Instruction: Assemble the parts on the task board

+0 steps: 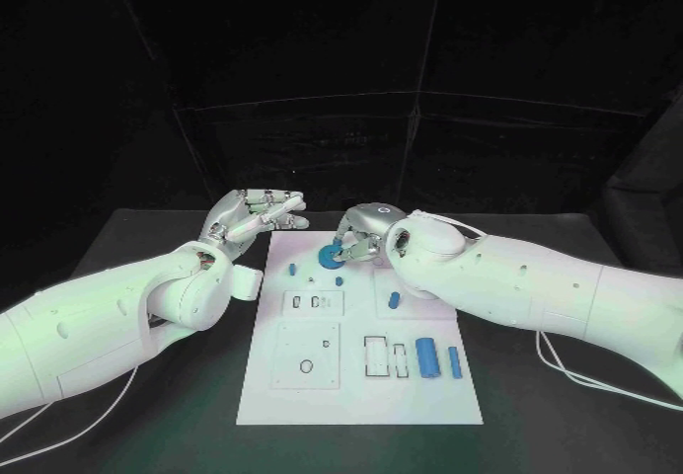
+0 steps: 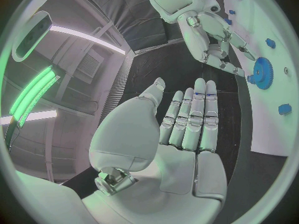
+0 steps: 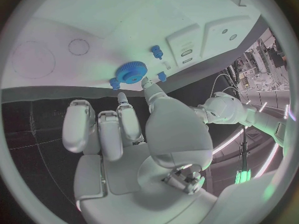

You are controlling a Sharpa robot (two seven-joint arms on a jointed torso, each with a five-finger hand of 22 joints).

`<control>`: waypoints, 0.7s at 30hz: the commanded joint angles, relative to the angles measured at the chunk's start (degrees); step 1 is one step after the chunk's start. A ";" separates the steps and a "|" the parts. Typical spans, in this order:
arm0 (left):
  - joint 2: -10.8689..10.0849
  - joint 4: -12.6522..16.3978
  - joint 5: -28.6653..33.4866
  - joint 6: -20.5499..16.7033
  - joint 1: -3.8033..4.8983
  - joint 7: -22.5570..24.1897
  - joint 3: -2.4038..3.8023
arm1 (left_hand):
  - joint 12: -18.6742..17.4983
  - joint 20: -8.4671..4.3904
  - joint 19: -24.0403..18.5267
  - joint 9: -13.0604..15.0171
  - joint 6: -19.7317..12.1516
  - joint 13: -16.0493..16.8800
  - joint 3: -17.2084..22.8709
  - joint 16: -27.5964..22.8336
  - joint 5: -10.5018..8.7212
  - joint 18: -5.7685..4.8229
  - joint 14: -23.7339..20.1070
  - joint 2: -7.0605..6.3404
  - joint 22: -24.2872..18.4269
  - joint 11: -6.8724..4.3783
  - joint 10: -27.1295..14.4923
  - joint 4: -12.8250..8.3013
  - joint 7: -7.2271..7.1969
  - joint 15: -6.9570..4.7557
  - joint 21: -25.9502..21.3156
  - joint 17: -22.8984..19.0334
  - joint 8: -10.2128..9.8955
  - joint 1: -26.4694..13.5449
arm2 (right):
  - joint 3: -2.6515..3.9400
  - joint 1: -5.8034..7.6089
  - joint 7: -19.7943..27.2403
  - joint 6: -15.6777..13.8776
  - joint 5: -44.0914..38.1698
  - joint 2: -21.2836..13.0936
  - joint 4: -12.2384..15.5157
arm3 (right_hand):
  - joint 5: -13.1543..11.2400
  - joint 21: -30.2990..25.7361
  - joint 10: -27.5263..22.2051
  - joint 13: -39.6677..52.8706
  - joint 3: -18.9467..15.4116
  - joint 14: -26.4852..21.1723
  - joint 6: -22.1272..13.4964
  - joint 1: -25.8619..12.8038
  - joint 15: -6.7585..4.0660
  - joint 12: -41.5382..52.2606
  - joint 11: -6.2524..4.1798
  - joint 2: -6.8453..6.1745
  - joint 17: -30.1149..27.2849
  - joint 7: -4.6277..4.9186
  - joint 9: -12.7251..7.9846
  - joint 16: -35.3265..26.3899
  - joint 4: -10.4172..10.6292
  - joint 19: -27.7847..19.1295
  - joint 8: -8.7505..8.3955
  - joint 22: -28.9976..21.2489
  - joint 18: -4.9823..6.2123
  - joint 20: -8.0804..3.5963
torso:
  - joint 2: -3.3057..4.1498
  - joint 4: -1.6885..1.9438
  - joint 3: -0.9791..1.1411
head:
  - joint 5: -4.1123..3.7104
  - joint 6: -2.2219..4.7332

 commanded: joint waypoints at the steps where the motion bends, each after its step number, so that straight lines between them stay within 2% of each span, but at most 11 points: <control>1: -0.29 0.03 -0.23 0.61 0.08 0.41 0.06 | -0.14 0.14 -0.18 -0.01 0.10 -0.03 0.02 -0.23 0.11 0.35 -0.22 0.22 -0.10 -0.20 -0.11 -0.37 -0.03 0.00 -0.30 0.09 -0.14 0.17 | 0.01 0.11 7.33 -7.58 8.13 -3.51 2.60 | 0.65 -0.15 0.38 2.48 -0.34 3.90 0.64 1.35 0.10 0.20 -0.24 0.32 4.37 -0.10 0.07 0.36 -0.56 0.19 0.36 0.01 -0.54 0.02 | -0.14 -0.34 -0.05 | 0.02 0.21; 3: -0.46 0.03 -0.23 0.58 0.08 0.41 0.05 | -0.16 0.14 -0.15 -0.02 0.11 -0.04 0.06 -0.31 0.11 0.35 -0.16 0.26 -0.16 -0.20 -0.09 -0.44 -0.03 -0.01 -0.33 0.14 -0.15 0.17 | 0.00 0.13 10.93 -7.68 11.34 -6.05 3.94 | 1.01 -0.15 0.33 2.50 0.13 3.90 0.84 3.17 0.02 0.18 -0.33 0.79 4.36 -0.16 0.06 0.35 -1.44 0.18 0.44 0.01 -0.54 -0.05 | -0.19 -0.47 -0.06 | 0.04 0.25; 5: -0.60 0.00 -0.23 0.58 0.08 0.44 0.05 | -0.16 0.14 -0.15 -0.02 0.11 -0.04 0.06 -0.31 0.11 0.35 -0.16 0.26 -0.16 -0.20 -0.09 -0.44 -0.03 -0.01 -0.33 0.14 -0.15 0.17 | 0.00 0.14 14.07 -7.21 13.94 -8.49 5.00 | 1.04 -0.17 0.38 2.71 0.92 3.95 1.43 5.62 -0.09 0.34 -0.46 1.15 4.68 -0.26 0.12 0.45 -2.89 0.12 0.73 -0.04 -0.53 -0.15 | -0.31 -0.95 -0.07 | 0.10 0.28; 9: -0.75 -0.15 -0.23 0.66 0.08 0.50 0.05 | -0.16 0.14 -0.15 -0.01 0.12 -0.04 0.06 -0.31 0.12 0.35 -0.16 0.27 -0.16 -0.20 -0.08 -0.45 -0.04 -0.01 -0.33 0.14 -0.15 0.17 | -0.02 0.15 18.29 -5.75 19.18 -13.23 6.52 | 0.72 -0.17 0.34 2.73 1.07 4.00 1.90 7.23 -0.14 0.30 -0.51 0.75 4.96 -0.32 0.05 0.53 -4.12 0.08 0.82 -0.02 -0.54 -0.23 | -0.38 -1.58 0.05 | 0.28 0.35; 14: -0.79 -0.37 -0.23 0.80 0.08 0.53 0.05 | -0.16 0.14 -0.15 -0.01 0.12 -0.04 0.06 -0.31 0.12 0.35 -0.16 0.27 -0.16 -0.20 -0.08 -0.45 -0.04 -0.01 -0.33 0.14 -0.15 0.17 | -0.04 0.14 21.23 -4.80 21.88 -17.30 6.61 | 0.40 -0.04 0.41 2.85 0.96 4.06 1.91 7.84 -0.15 0.40 -0.53 0.35 5.31 -0.32 -0.03 0.63 -4.71 0.22 0.72 0.26 -0.60 -0.24 | -0.45 -2.11 0.26 | 0.17 0.47; 17: -0.70 -0.52 -0.23 0.95 0.07 0.51 0.05 | -0.14 0.14 -0.14 -0.01 0.16 -0.03 0.08 -0.33 0.12 0.35 -0.15 0.28 -0.17 -0.22 -0.04 -0.47 -0.06 -0.01 -0.33 0.15 -0.13 0.19 | -0.05 0.12 22.30 -4.21 22.55 -19.37 6.11 | 0.28 -0.03 0.39 2.81 0.91 4.07 1.82 8.05 -0.15 0.35 -0.52 0.22 5.38 -0.30 -0.07 0.65 -4.91 0.22 0.63 0.29 -0.61 -0.24 | -0.43 -2.22 0.41 | -0.04 0.42; 19: -0.62 -0.62 -0.23 1.04 0.07 0.50 0.04 | -0.14 0.14 -0.14 -0.01 0.16 -0.03 0.08 -0.33 0.12 0.35 -0.15 0.28 -0.17 -0.22 -0.04 -0.47 -0.06 -0.01 -0.33 0.15 -0.13 0.19 | -0.06 0.09 22.75 -3.88 22.83 -20.35 5.45 | 0.24 -0.02 0.36 2.78 0.87 4.06 1.77 8.18 -0.15 0.31 -0.51 0.14 5.35 -0.30 -0.09 0.65 -5.03 0.23 0.58 0.30 -0.61 -0.24 | -0.34 -2.07 0.36 | -0.51 0.55; 21: -0.54 -0.74 -0.23 1.12 0.06 0.49 0.04 | -0.14 0.14 -0.14 -0.01 0.16 -0.03 0.08 -0.33 0.12 0.35 -0.15 0.28 -0.17 -0.22 -0.04 -0.47 -0.06 -0.01 -0.33 0.15 -0.13 0.19 | -0.07 0.03 23.11 -3.58 22.99 -20.97 4.55 | 0.24 -0.02 0.36 2.78 0.87 4.06 1.77 8.18 -0.15 0.31 -0.51 0.14 5.35 -0.30 -0.09 0.65 -5.03 0.23 0.58 0.30 -0.61 -0.24 | -0.33 -2.13 0.38 | -0.54 0.51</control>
